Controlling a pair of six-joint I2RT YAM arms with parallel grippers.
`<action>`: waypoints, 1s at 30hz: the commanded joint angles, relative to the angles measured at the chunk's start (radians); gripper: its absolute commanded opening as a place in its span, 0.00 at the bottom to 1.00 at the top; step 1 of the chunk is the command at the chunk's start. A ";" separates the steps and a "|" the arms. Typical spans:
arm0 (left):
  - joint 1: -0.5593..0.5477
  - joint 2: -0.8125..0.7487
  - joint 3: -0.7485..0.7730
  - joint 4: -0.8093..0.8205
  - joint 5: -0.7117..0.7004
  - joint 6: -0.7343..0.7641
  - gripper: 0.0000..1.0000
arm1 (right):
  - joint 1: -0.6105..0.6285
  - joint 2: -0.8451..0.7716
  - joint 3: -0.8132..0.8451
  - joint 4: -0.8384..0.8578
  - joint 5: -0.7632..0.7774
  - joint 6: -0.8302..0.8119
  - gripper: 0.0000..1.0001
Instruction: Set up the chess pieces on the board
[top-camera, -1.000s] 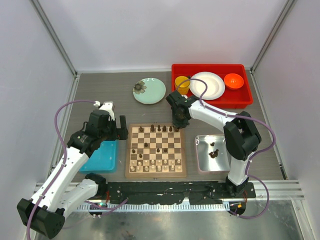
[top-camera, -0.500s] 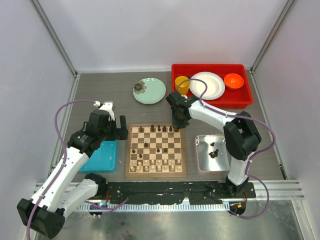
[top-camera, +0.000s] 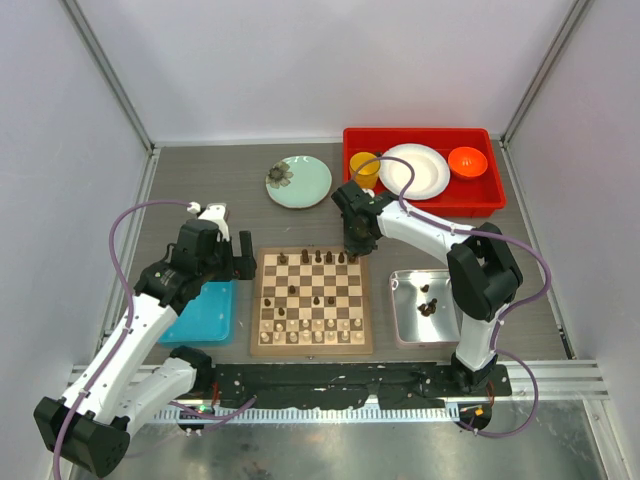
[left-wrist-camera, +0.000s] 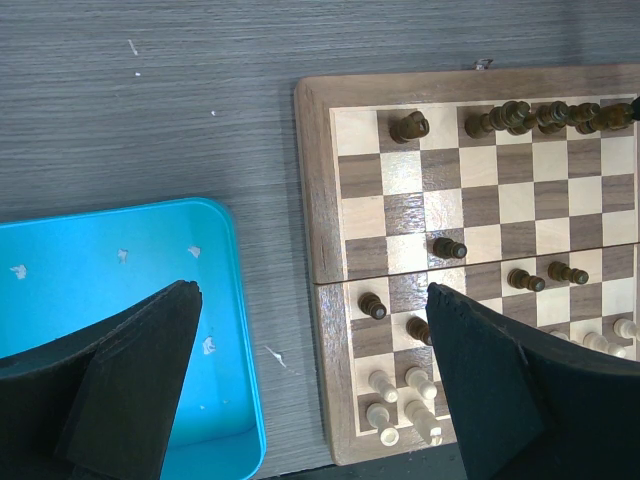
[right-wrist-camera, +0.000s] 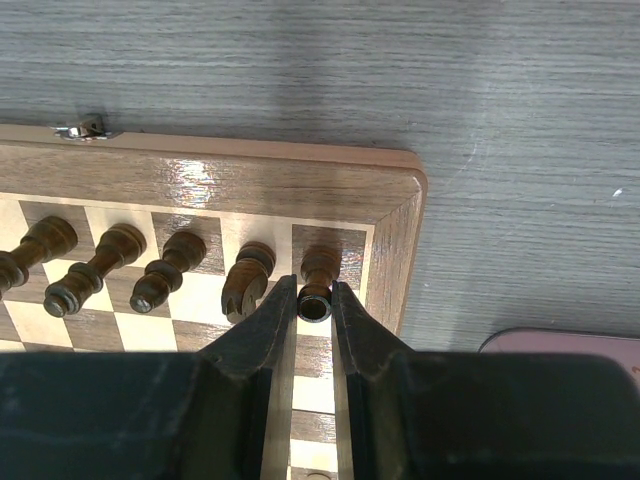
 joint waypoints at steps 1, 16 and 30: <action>0.005 -0.002 0.003 0.030 0.010 0.016 1.00 | 0.005 -0.003 0.003 0.023 0.007 -0.010 0.09; 0.005 -0.001 0.003 0.030 0.011 0.016 1.00 | 0.007 -0.004 0.000 -0.002 0.019 -0.015 0.09; 0.004 -0.002 0.003 0.030 0.013 0.017 1.00 | 0.007 -0.015 -0.011 0.043 -0.011 0.000 0.33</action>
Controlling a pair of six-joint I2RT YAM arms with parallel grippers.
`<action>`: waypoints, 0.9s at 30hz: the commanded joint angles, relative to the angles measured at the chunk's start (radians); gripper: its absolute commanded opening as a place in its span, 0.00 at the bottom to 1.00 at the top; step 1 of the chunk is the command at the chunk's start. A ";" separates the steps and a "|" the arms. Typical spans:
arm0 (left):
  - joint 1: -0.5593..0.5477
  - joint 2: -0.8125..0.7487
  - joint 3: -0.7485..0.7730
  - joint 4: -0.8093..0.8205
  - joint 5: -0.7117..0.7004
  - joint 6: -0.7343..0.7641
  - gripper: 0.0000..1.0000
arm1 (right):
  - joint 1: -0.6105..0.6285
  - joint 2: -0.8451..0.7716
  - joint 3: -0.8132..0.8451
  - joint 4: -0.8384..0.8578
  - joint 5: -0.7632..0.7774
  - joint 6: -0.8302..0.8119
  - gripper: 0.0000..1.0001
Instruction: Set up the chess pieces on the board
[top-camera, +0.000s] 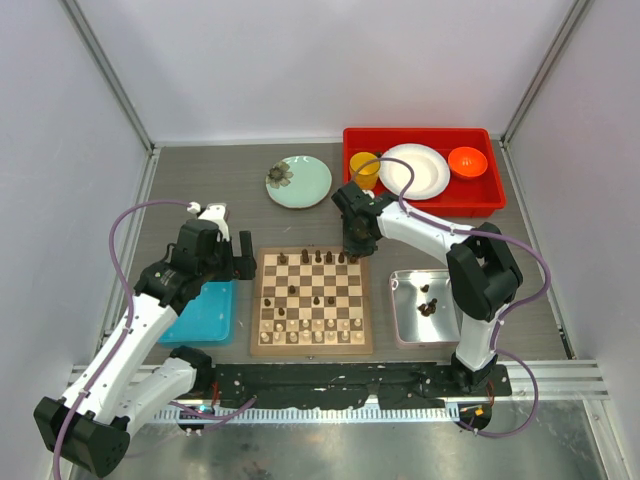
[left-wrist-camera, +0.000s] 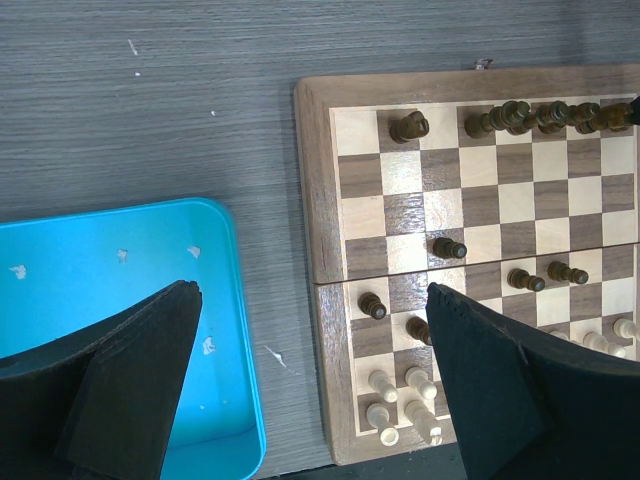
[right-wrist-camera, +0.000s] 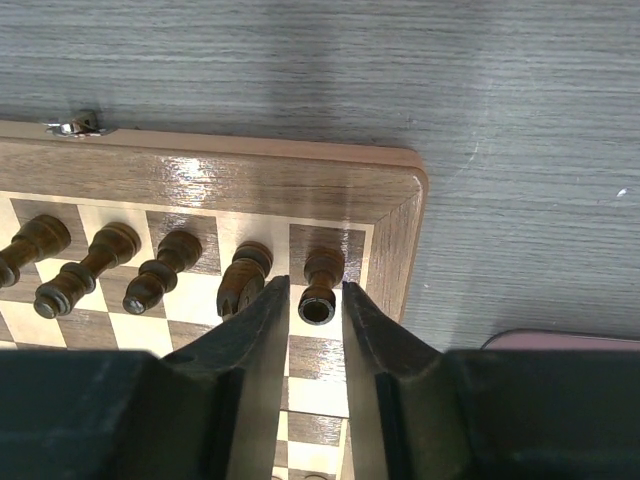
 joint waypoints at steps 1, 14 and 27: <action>0.005 -0.004 0.003 0.030 0.011 0.017 1.00 | 0.008 -0.016 -0.003 0.036 -0.008 0.007 0.35; 0.004 -0.004 0.003 0.032 0.012 0.017 1.00 | -0.035 -0.257 -0.046 -0.050 0.172 0.041 0.39; 0.005 -0.002 0.002 0.034 0.020 0.014 1.00 | -0.242 -0.884 -0.615 -0.202 0.209 0.300 0.39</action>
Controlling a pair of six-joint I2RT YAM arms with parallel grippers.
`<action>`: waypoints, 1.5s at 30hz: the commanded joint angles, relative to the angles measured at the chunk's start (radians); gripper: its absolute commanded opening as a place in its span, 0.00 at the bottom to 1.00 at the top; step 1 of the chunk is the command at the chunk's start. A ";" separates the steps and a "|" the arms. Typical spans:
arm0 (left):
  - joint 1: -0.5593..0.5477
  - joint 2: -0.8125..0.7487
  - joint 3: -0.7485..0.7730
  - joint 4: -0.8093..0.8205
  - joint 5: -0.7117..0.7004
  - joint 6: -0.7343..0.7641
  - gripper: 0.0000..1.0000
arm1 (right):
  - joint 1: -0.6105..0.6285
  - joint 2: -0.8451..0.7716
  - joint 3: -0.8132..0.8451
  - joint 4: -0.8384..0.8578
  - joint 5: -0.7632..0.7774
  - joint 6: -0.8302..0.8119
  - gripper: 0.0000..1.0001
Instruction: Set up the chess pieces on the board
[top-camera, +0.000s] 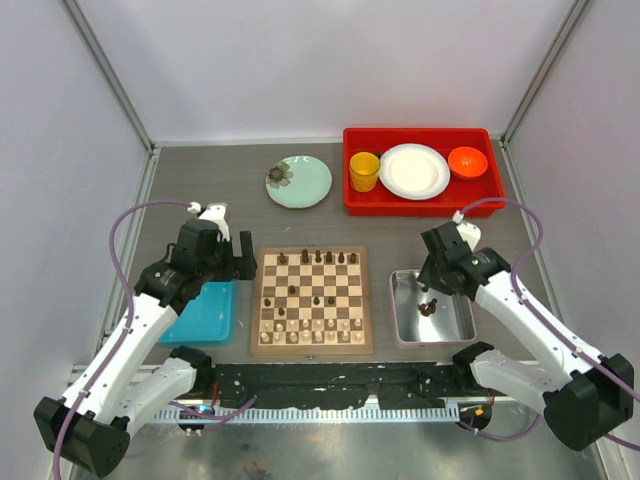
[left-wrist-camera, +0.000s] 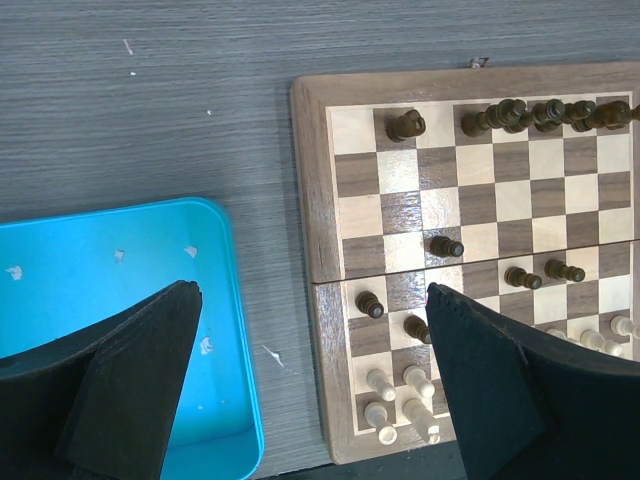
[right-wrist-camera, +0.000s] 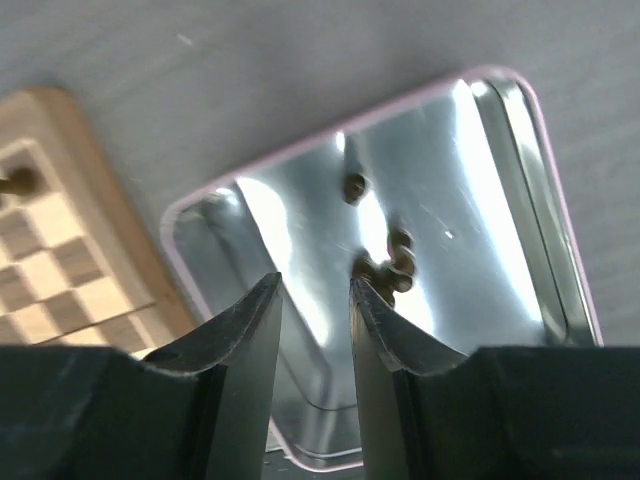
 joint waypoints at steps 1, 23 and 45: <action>0.005 -0.001 0.002 0.034 0.012 0.014 1.00 | -0.040 -0.087 -0.101 -0.078 0.026 0.111 0.40; 0.005 0.005 0.003 0.034 0.015 0.014 1.00 | -0.104 -0.043 -0.227 0.021 -0.152 0.062 0.36; 0.004 -0.003 0.002 0.034 0.019 0.014 1.00 | -0.106 0.033 0.199 -0.115 -0.085 -0.032 0.01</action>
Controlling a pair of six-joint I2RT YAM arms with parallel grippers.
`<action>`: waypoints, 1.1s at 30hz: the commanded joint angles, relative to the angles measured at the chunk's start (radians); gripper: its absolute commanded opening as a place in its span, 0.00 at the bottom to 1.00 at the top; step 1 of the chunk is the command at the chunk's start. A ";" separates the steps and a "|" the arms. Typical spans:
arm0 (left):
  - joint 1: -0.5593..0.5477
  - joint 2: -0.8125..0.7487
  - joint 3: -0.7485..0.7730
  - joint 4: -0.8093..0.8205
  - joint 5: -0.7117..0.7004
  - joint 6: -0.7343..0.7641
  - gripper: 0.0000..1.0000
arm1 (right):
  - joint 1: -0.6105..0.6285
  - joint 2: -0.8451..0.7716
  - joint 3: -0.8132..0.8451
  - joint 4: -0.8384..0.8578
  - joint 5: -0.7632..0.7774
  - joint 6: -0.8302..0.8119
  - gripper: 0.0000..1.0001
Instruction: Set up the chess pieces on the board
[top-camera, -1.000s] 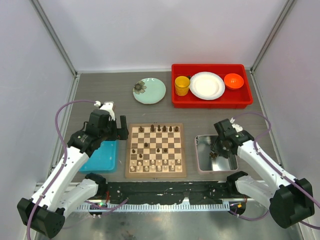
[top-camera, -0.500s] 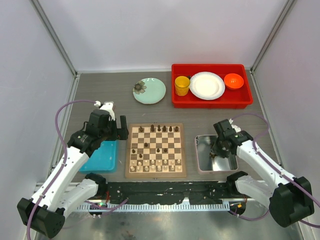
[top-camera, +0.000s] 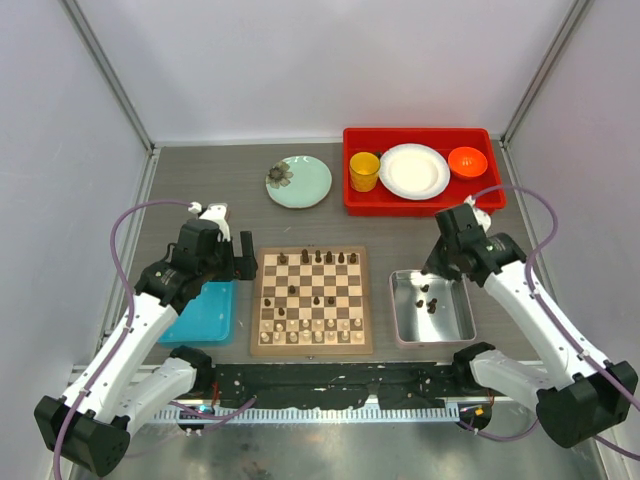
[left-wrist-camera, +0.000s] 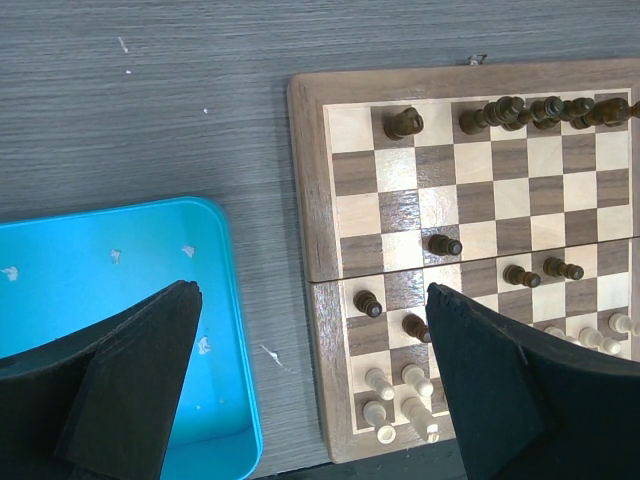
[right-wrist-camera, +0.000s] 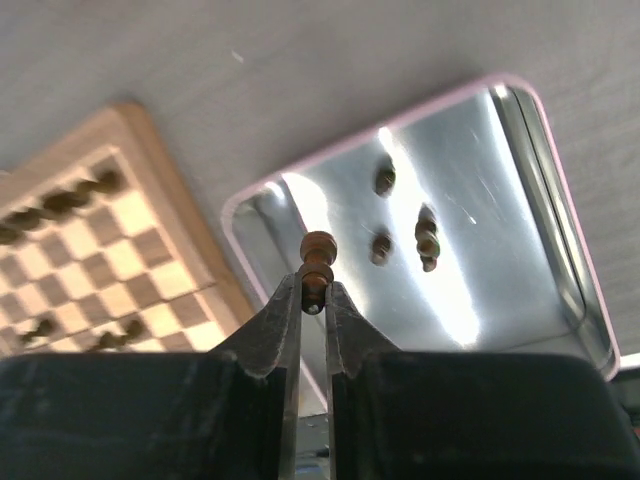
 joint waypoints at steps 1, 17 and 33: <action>0.005 -0.006 0.002 0.034 0.013 0.014 1.00 | -0.004 0.073 0.175 0.013 0.012 -0.058 0.01; 0.004 0.002 0.003 0.031 0.006 0.014 1.00 | 0.382 0.798 0.856 0.183 -0.060 -0.252 0.01; 0.004 -0.006 0.003 0.032 0.004 0.017 1.00 | 0.453 1.256 1.407 -0.087 -0.104 -0.335 0.01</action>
